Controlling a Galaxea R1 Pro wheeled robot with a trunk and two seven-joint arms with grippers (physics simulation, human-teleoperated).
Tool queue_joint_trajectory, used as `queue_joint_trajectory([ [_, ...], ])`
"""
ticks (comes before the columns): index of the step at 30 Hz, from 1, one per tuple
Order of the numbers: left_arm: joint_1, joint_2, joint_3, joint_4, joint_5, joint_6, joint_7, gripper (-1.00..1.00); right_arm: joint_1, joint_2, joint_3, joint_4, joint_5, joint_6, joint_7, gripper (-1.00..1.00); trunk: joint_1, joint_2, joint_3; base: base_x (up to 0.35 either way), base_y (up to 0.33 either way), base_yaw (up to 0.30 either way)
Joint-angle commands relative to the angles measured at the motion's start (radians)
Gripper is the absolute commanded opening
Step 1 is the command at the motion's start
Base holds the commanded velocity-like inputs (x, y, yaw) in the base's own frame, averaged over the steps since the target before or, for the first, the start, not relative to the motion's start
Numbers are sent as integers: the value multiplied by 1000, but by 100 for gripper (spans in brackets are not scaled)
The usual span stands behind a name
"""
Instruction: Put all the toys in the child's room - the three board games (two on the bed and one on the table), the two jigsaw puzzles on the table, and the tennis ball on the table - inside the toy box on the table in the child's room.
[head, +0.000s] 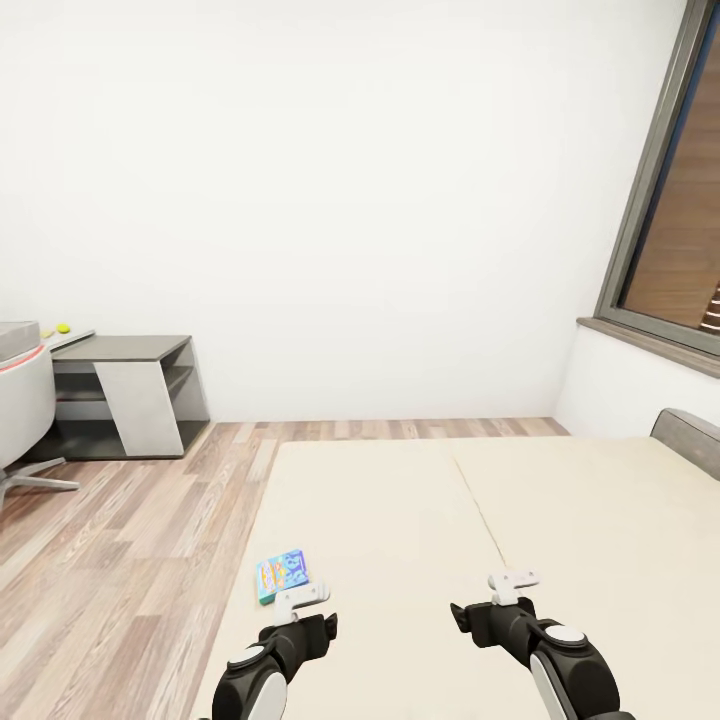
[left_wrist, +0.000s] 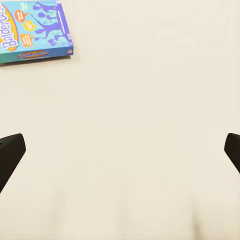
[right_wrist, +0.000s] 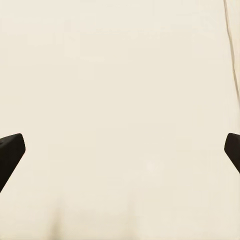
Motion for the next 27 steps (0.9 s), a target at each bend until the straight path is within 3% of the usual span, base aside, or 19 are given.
queue_joint_trajectory([
  [1,-1,0,-1,-1,11,2,10,100,-1,-1,1,-1,0,5,2,100,0,-1,-1,-5,-1,0],
  [27,-1,1,-2,-1,10,2,11,100,-1,-1,1,-2,0,5,2,100,0,-1,-1,-1,0,0],
])
